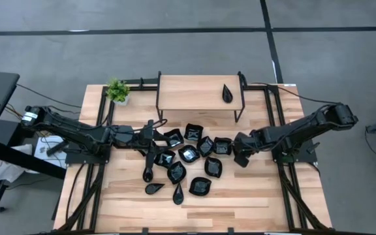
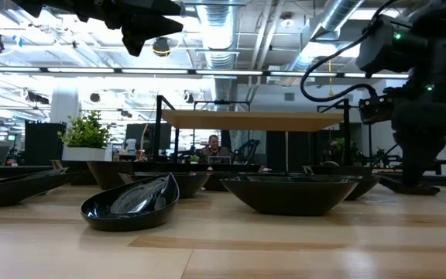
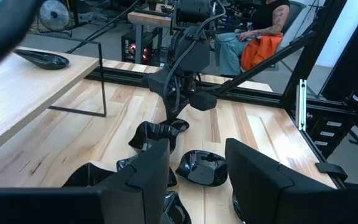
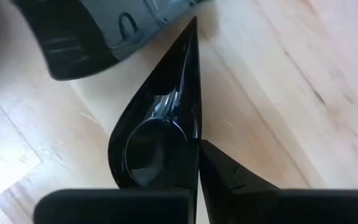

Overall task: Pick & Place Mini shaped plates
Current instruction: Stack the black drop shaped plate on top of the black drop shaped plate on the shelf

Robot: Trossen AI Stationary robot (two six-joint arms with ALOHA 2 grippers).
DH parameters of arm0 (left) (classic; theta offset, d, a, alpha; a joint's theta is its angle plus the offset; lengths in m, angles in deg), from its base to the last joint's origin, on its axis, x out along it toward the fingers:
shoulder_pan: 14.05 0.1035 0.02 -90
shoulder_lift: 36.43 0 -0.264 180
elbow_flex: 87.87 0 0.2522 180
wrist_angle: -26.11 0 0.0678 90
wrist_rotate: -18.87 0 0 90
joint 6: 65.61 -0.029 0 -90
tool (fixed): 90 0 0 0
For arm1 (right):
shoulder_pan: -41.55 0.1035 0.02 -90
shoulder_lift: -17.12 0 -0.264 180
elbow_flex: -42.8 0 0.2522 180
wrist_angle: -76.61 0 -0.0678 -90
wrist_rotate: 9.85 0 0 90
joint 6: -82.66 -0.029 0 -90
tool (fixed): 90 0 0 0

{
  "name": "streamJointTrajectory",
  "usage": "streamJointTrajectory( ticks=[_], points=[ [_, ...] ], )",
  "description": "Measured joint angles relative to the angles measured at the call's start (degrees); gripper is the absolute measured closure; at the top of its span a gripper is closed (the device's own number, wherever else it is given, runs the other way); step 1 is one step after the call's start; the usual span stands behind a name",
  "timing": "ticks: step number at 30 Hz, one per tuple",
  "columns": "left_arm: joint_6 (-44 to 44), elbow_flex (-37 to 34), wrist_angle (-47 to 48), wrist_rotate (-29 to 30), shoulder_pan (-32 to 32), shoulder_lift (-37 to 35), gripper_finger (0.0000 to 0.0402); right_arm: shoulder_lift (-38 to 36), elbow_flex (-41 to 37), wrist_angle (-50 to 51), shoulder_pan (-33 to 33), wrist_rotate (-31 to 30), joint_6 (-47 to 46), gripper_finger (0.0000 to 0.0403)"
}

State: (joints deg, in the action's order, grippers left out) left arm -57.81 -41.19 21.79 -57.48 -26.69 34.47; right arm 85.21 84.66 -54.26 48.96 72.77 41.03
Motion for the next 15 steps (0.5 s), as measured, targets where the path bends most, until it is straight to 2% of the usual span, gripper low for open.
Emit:
streamJointTrajectory(
  ticks=[10, 15],
  points=[
    [0.0, 0.0, 0.0, 0.0, 0.0, 0.0, 0.0243, 0.0, 6.4, 7.5, -0.1, -0.9, 1.0, 0.0401],
    [0.0, 0.0, 0.0, 0.0, 0.0, 0.0, 0.0243, 0.0, 10.0, 13.3, -0.1, -3.5, 1.1, 0.0401]
  ],
)
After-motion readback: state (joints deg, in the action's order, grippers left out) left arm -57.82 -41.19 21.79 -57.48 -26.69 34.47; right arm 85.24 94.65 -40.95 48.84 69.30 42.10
